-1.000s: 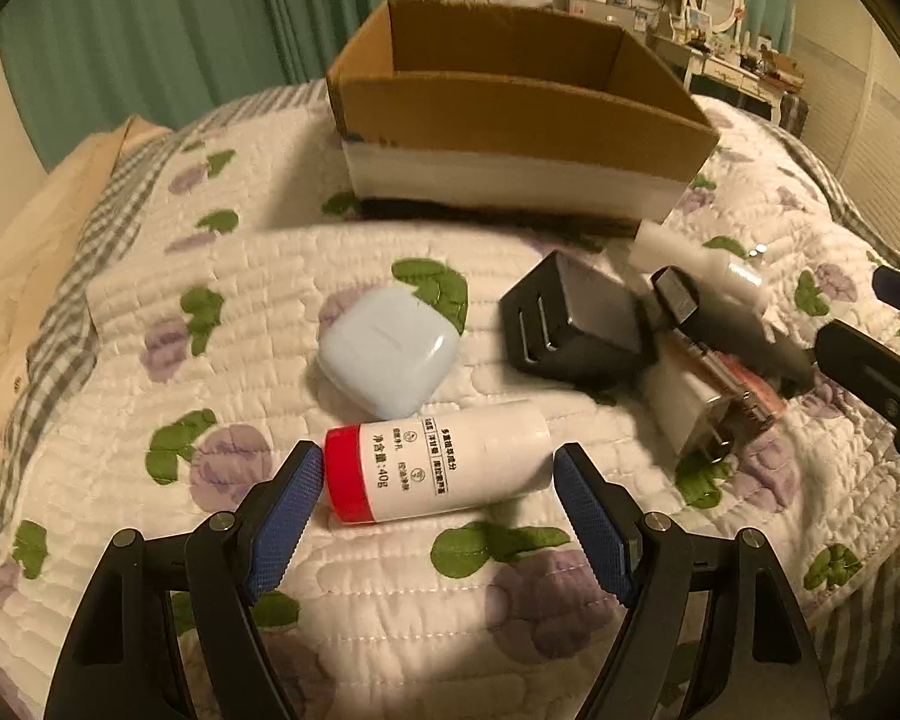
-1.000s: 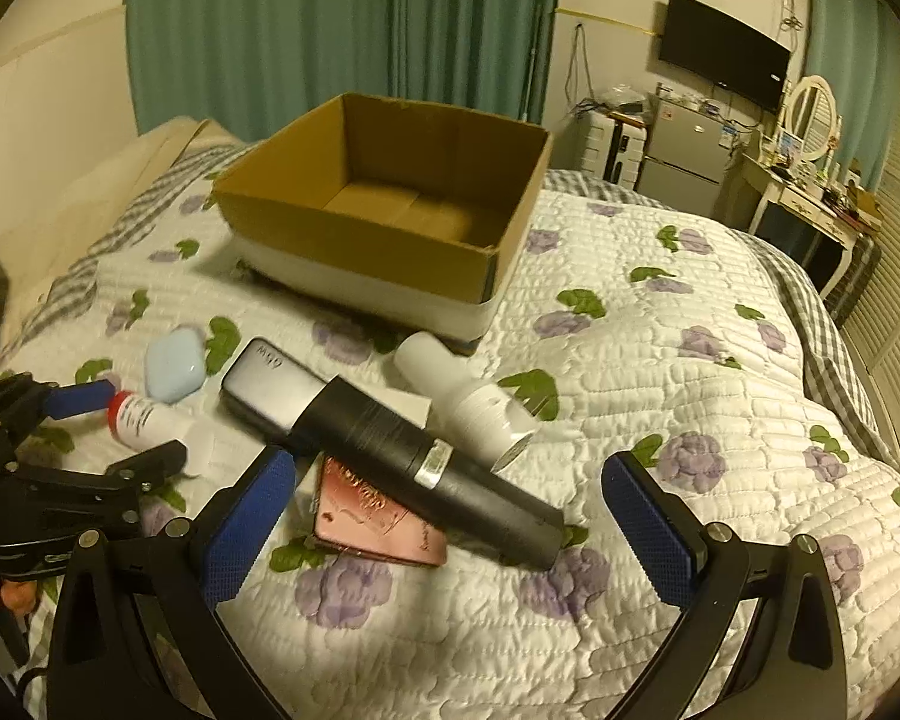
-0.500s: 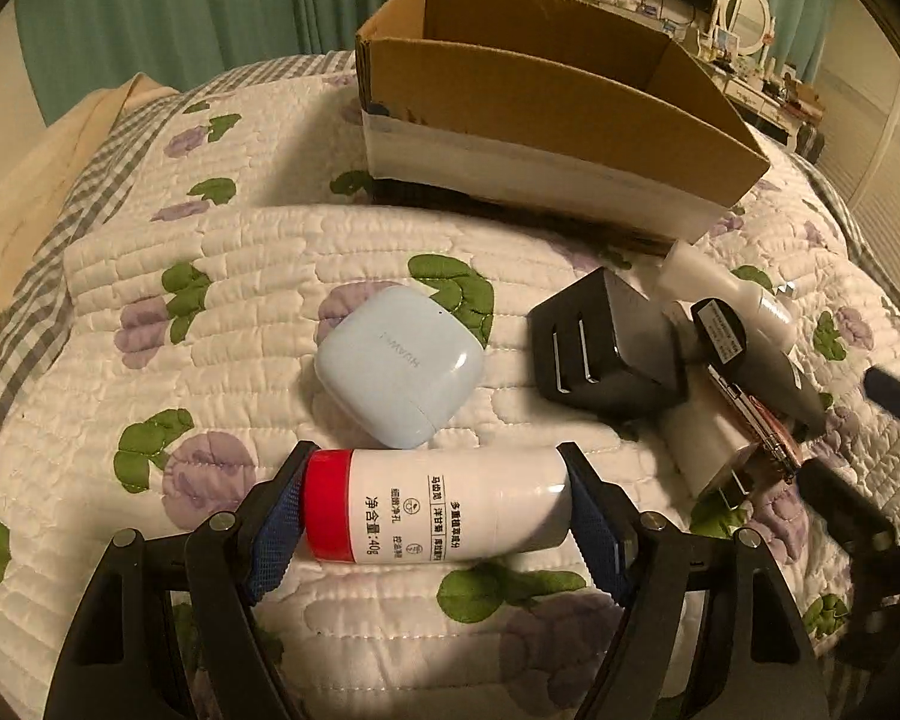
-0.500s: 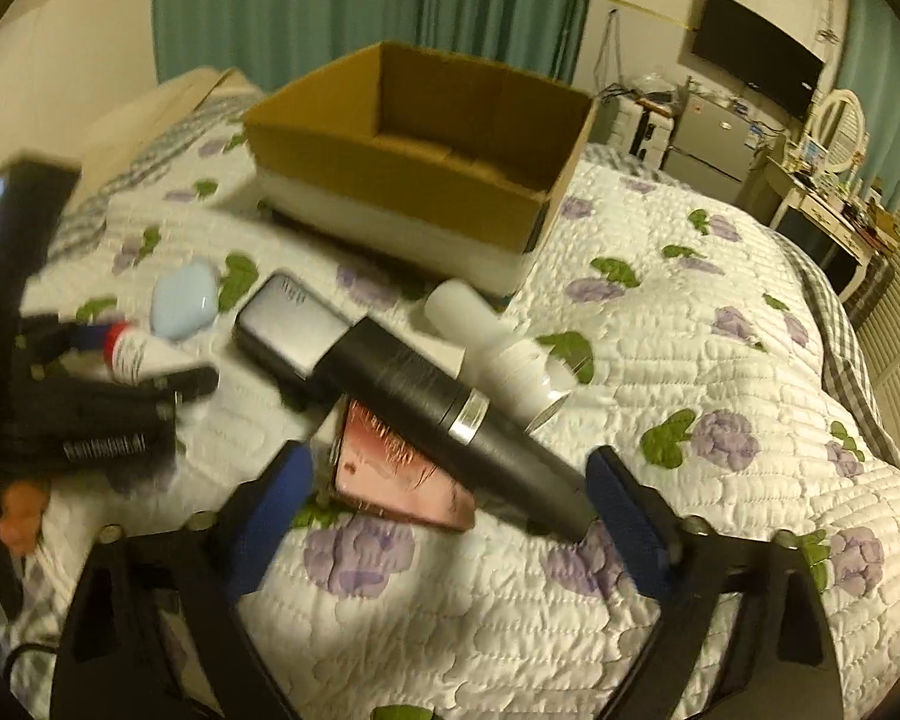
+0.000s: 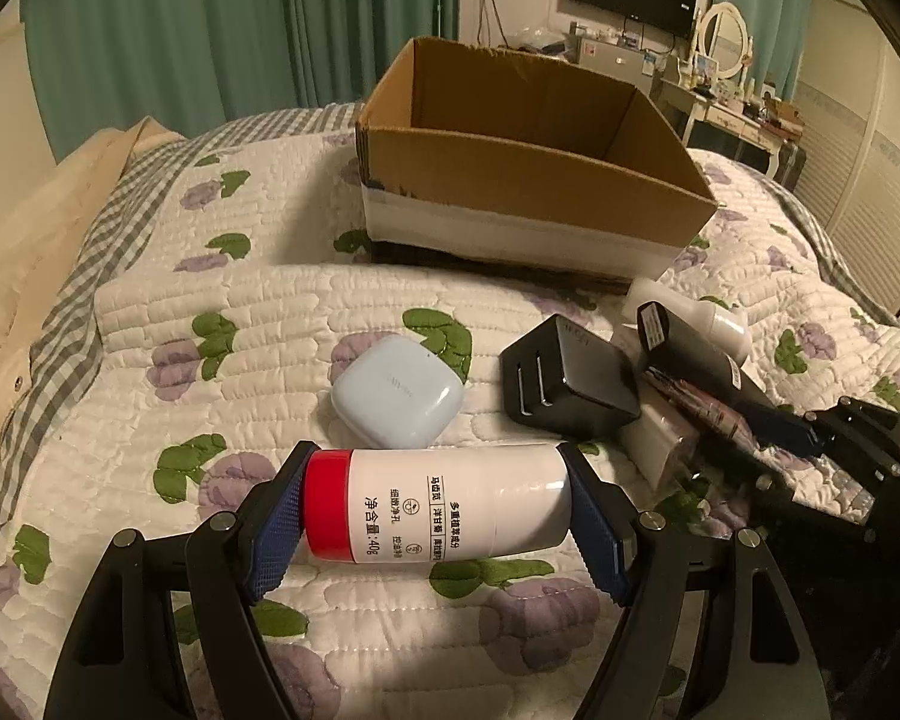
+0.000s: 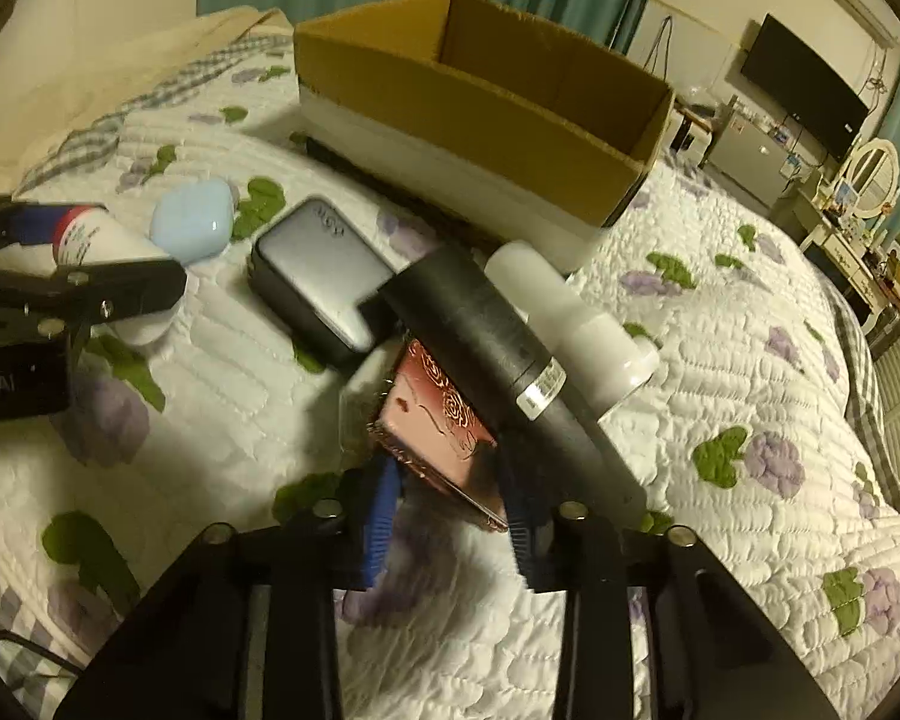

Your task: Organize rigid objects

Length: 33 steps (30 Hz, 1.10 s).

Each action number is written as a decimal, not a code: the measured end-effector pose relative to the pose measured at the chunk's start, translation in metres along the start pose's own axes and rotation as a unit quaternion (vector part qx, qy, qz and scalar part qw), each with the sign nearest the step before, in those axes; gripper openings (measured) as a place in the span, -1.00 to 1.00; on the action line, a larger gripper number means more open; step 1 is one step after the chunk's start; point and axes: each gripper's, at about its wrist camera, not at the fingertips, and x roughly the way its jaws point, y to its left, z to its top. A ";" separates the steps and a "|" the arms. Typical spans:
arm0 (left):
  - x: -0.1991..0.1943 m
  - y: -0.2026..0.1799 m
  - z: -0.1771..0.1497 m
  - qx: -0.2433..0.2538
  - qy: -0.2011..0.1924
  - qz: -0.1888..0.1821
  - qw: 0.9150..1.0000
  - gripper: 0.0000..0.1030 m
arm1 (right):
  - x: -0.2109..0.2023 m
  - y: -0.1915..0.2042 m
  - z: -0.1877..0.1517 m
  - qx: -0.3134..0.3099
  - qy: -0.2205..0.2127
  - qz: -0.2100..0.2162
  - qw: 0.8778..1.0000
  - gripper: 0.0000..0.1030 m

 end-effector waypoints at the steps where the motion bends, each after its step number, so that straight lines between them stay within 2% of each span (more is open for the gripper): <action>1: -0.003 -0.001 0.001 0.000 -0.003 -0.001 1.000 0.52 | -0.004 -0.002 0.001 0.004 -0.008 -0.002 1.000 -0.56; 5: -0.017 -0.002 0.006 -0.001 -0.020 -0.007 1.000 0.52 | -0.022 -0.005 0.009 0.014 -0.037 0.013 0.999 -0.82; 8: -0.029 -0.004 0.013 -0.002 -0.035 -0.011 0.999 0.52 | -0.035 -0.005 0.015 0.023 -0.046 0.039 0.998 -0.82; 14: -0.056 -0.007 0.035 -0.005 -0.071 -0.016 0.997 0.52 | -0.070 -0.011 0.031 0.045 -0.087 0.060 0.993 -0.82; 17: -0.070 -0.009 0.056 0.002 -0.094 -0.015 0.995 0.52 | -0.088 -0.020 0.046 0.055 -0.111 0.055 0.991 -0.82; 22: -0.075 -0.012 0.098 0.009 -0.127 -0.016 0.992 0.53 | -0.104 -0.049 0.092 0.078 -0.144 0.041 0.986 -0.82; 25: -0.061 -0.014 0.124 0.015 -0.135 -0.002 0.991 0.52 | -0.097 -0.068 0.116 0.092 -0.149 0.038 0.984 -0.82; 27: -0.047 -0.015 0.140 0.014 -0.134 -0.008 0.991 0.53 | -0.084 -0.077 0.131 0.098 -0.147 0.036 0.984 -0.82; 33: 0.007 -0.023 0.163 0.034 -0.114 -0.002 0.993 0.53 | -0.022 -0.098 0.158 0.107 -0.122 0.044 0.986 -0.82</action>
